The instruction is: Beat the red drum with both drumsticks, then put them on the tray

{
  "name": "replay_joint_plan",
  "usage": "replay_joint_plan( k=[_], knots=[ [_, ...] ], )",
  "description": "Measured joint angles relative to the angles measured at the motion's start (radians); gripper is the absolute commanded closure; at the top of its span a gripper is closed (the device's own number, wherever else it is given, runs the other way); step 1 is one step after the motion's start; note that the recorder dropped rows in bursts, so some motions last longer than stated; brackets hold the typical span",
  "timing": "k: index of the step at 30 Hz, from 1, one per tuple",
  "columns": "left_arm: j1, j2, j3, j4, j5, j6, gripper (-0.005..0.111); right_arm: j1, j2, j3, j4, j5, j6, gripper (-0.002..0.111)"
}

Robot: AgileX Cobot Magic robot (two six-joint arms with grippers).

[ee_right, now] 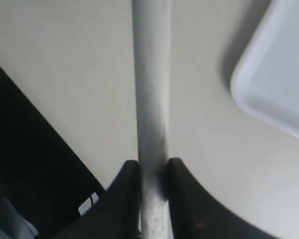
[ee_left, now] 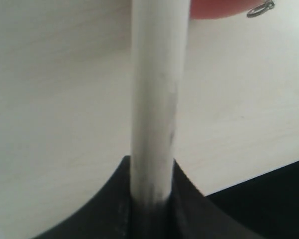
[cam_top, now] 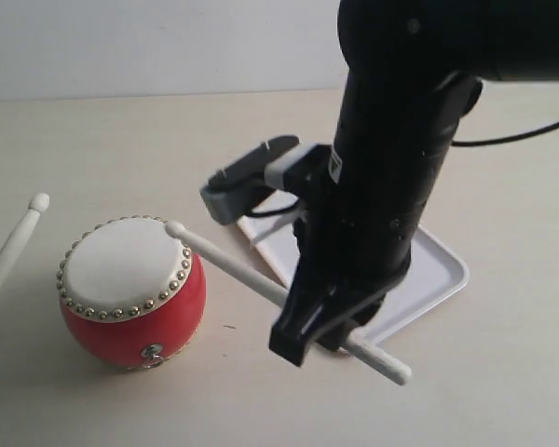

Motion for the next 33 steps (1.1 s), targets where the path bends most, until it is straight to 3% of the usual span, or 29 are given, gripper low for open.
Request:
replay_joint_plan(
  k=[6, 12, 21, 29, 33],
  knots=[
    [0.000, 0.010, 0.004, -0.037, -0.035, 0.006, 0.107, 0.001, 0.013, -0.164, -0.021, 0.002, 0.000, 0.108],
    [-0.002, 0.071, 0.004, -0.193, -0.033, 0.095, 0.107, 0.001, 0.071, -0.182, -0.043, 0.004, 0.000, 0.108],
    [-0.002, 0.003, -0.075, -0.009, 0.044, 0.020, 0.107, 0.001, 0.095, -0.182, -0.017, 0.007, 0.000, 0.108],
    [-0.002, -0.017, -0.185, 0.024, 0.137, 0.011, 0.107, 0.013, 0.231, -0.129, 0.010, 0.011, -0.008, 0.108],
    [-0.002, -0.010, -0.187, 0.047, 0.194, 0.011, 0.107, 0.013, 0.171, -0.156, -0.019, 0.009, -0.008, 0.108]
  ],
)
